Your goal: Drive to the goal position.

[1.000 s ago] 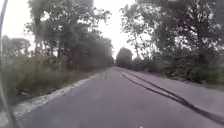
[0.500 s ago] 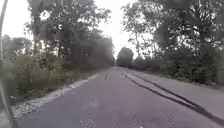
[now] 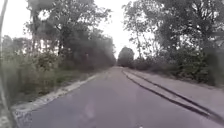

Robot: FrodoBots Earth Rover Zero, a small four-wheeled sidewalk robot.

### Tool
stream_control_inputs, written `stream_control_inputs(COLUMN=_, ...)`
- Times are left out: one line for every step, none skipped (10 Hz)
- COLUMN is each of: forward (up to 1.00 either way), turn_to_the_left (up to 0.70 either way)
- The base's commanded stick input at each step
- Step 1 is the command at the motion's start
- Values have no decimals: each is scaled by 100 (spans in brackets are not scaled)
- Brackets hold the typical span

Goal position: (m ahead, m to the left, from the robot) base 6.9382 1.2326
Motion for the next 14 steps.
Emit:
stream_control_inputs(forward=70, turn_to_the_left=1)
stream_control_inputs(forward=70, turn_to_the_left=1)
stream_control_inputs(forward=70, turn_to_the_left=1)
stream_control_inputs(forward=70, turn_to_the_left=1)
stream_control_inputs(forward=70, turn_to_the_left=1)
stream_control_inputs(forward=70, turn_to_the_left=1)
stream_control_inputs(forward=70, turn_to_the_left=1)
stream_control_inputs(forward=70, turn_to_the_left=1)
stream_control_inputs(forward=70, turn_to_the_left=1)
stream_control_inputs(forward=70, turn_to_the_left=1)
stream_control_inputs(forward=70, turn_to_the_left=1)
stream_control_inputs(forward=70, turn_to_the_left=1)
stream_control_inputs(forward=70, turn_to_the_left=1)
stream_control_inputs(forward=70, turn_to_the_left=1)
